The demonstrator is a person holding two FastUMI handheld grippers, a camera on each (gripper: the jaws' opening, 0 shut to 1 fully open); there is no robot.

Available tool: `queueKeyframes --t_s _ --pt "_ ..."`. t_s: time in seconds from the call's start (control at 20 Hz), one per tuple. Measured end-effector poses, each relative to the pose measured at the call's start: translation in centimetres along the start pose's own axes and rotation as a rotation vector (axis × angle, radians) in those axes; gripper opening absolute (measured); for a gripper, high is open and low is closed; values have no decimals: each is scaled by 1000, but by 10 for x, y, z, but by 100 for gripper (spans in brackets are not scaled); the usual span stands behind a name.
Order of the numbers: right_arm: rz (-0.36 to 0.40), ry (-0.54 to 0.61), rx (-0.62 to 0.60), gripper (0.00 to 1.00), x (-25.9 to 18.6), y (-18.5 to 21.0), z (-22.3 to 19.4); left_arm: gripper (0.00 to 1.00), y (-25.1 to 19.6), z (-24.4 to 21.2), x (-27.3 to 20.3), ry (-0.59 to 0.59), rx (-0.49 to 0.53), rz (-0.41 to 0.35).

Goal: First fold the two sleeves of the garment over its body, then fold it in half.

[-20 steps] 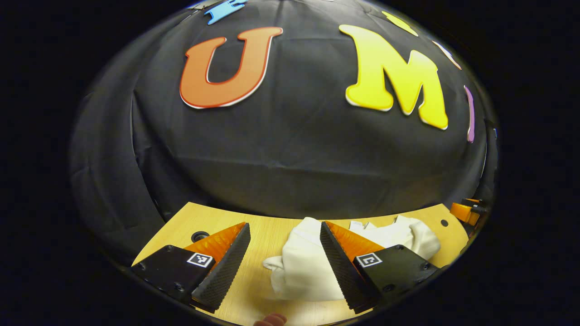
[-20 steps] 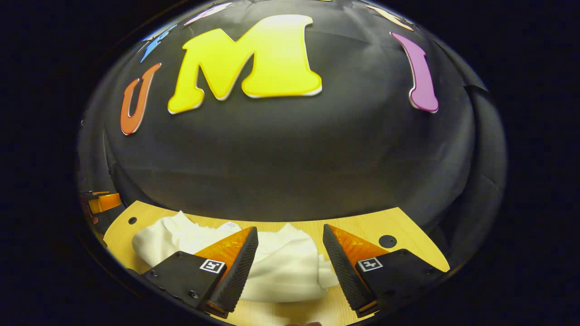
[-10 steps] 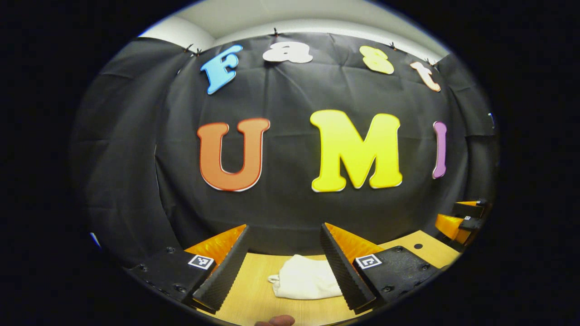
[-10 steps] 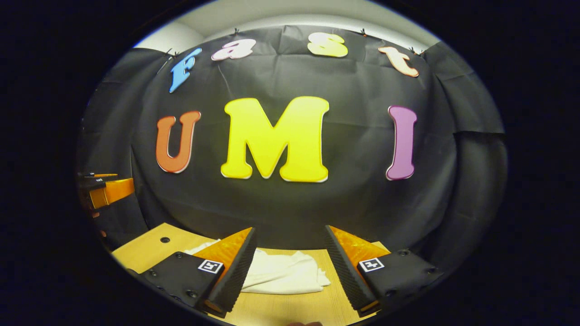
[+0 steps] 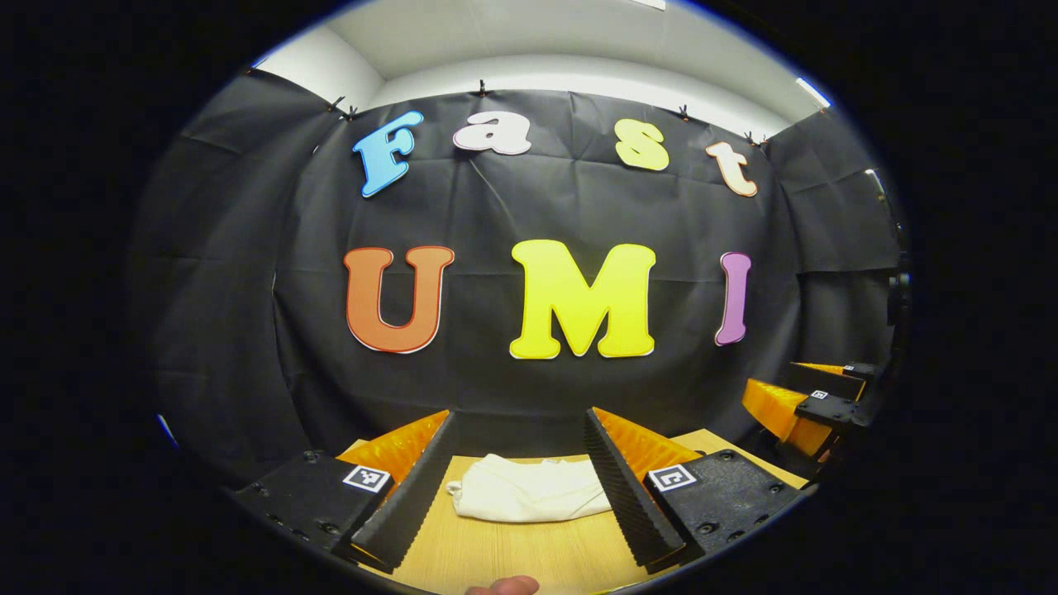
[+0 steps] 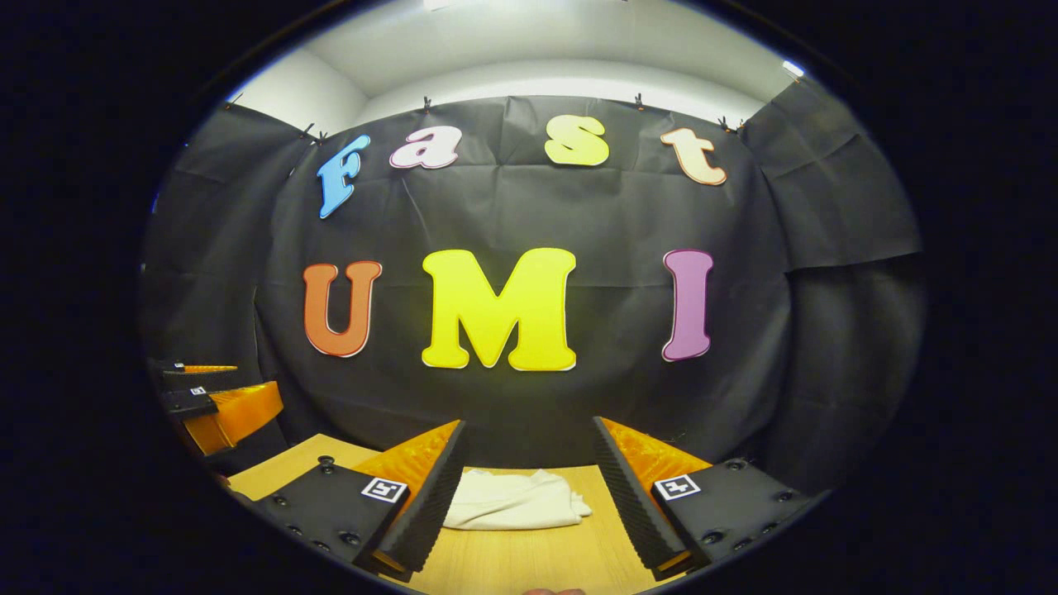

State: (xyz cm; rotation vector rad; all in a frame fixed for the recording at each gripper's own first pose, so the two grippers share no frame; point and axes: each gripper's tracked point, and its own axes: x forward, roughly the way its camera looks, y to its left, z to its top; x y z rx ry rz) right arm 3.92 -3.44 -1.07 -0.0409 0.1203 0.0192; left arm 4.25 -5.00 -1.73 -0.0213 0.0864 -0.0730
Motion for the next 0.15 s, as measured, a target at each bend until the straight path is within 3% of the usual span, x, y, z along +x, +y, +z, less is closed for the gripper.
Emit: queueKeyframes --t_s 0.15 --pt "11 41 44 94 -22 11 -23 97 -7 -6 -16 4 -11 -5"
